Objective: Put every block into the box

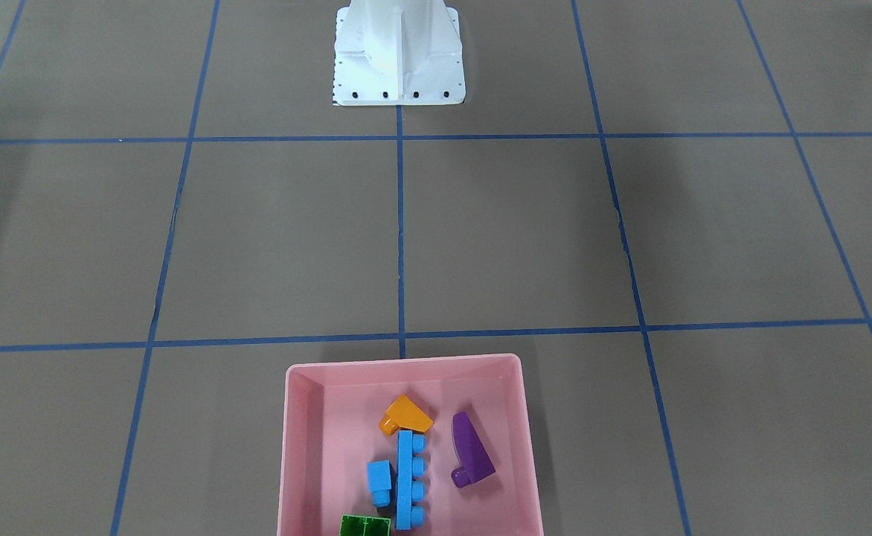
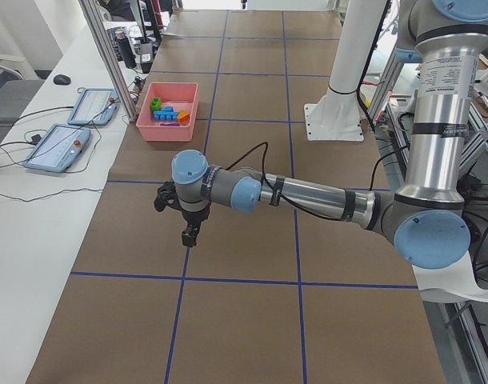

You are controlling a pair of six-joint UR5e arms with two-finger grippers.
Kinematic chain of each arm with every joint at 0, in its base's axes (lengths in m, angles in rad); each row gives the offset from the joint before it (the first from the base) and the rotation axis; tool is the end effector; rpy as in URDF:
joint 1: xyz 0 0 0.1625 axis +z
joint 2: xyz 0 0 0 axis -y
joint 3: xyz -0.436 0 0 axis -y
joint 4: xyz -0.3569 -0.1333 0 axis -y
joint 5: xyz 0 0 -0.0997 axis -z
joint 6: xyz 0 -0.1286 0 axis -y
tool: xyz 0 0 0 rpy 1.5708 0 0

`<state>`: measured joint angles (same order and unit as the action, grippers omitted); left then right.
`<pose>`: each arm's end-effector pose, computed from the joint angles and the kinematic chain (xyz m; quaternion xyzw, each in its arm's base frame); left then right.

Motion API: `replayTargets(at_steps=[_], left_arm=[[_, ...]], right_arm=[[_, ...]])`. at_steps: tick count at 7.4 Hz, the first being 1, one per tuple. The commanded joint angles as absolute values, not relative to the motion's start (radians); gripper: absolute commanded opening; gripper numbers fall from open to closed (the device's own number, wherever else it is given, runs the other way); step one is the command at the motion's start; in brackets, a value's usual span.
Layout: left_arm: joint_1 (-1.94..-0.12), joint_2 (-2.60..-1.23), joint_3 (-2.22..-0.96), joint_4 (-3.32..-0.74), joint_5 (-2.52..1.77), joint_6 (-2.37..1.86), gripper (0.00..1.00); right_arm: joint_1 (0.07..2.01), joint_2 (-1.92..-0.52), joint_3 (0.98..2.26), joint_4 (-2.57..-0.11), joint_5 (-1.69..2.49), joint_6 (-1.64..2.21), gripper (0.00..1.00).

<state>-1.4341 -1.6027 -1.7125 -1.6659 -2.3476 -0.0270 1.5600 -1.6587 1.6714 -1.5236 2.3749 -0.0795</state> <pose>0.0235 -0.4873 0.5986 0.0929 0.3842 0.1009 0.9130 0.0361 -0.4239 0.6754 0.0410 -0.3900 -0.0532 0.9184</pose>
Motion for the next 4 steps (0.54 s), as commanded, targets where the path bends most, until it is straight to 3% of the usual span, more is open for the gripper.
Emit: replayTargets(at_steps=[1,4], left_arm=[[-1.433,-1.577,-1.749,-1.67,-2.344,-0.026,1.0],[-1.433,-1.577,-1.772,-1.672,-2.339,-0.026,1.0]], right_arm=[[1.56,-1.652,1.672,-1.537,2.375,-0.08,1.0],[1.56,-1.654,1.674,-1.537,2.376,-0.08,1.0]])
